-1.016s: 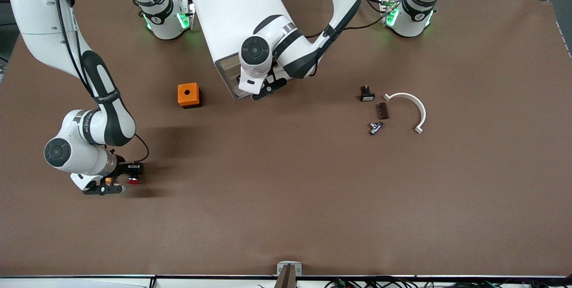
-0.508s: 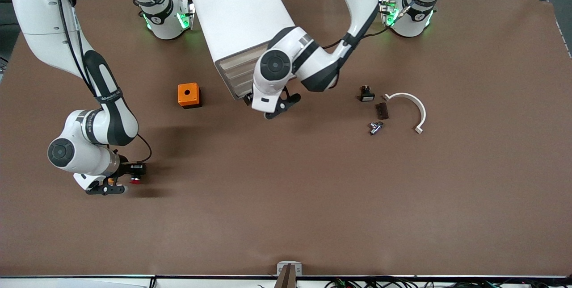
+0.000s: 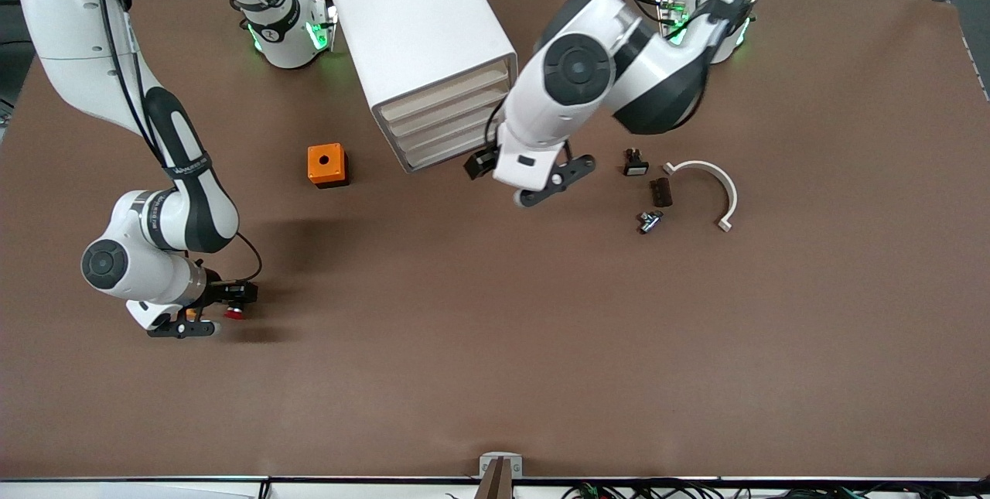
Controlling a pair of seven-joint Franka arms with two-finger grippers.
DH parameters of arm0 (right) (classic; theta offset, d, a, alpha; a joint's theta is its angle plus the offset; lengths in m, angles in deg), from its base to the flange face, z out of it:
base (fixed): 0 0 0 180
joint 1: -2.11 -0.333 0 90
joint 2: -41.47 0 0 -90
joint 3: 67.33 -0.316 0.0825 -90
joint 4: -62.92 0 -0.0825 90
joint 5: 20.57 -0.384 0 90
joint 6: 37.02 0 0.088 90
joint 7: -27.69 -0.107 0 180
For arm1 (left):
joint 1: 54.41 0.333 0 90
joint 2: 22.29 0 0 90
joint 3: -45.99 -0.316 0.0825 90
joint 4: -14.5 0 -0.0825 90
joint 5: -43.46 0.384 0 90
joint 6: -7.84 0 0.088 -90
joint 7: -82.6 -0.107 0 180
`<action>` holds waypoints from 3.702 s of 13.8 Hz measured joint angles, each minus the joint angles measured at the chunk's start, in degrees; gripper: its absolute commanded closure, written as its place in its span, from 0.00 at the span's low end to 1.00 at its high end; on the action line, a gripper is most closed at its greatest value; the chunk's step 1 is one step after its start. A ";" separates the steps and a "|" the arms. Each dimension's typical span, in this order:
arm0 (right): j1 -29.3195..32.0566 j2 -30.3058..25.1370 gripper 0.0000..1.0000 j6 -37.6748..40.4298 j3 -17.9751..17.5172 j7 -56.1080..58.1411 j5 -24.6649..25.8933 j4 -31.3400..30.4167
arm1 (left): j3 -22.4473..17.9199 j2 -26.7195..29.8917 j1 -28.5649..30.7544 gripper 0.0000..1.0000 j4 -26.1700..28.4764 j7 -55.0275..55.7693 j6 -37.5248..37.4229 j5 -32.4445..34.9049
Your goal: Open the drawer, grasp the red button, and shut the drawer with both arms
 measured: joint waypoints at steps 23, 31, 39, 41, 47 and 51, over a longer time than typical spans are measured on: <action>-5.84 -19.79 0.00 32.46 -0.06 -5.43 0.02 8.06 | -0.02 23.96 35.51 0.01 24.91 -52.89 -13.45 8.59; -4.67 -18.93 0.00 32.38 0.45 -5.47 0.02 15.65 | 0.01 29.32 38.54 0.01 29.90 -57.08 -3.34 10.34; -4.34 -18.75 0.00 36.18 0.47 -5.48 0.02 17.02 | 0.16 33.91 38.53 0.01 24.16 -57.08 -1.97 11.12; -4.02 -18.80 0.00 37.25 0.47 -5.50 -0.18 17.18 | 0.21 32.64 38.44 0.01 22.12 -57.06 -1.94 11.12; -2.65 -20.99 0.00 41.67 0.57 -5.58 -1.07 18.52 | 0.49 29.90 38.28 0.01 19.82 -57.03 -1.93 11.13; -2.64 -22.00 0.00 46.12 0.60 -5.61 -1.02 18.70 | 0.56 29.91 37.91 0.01 19.13 -57.03 -1.94 11.25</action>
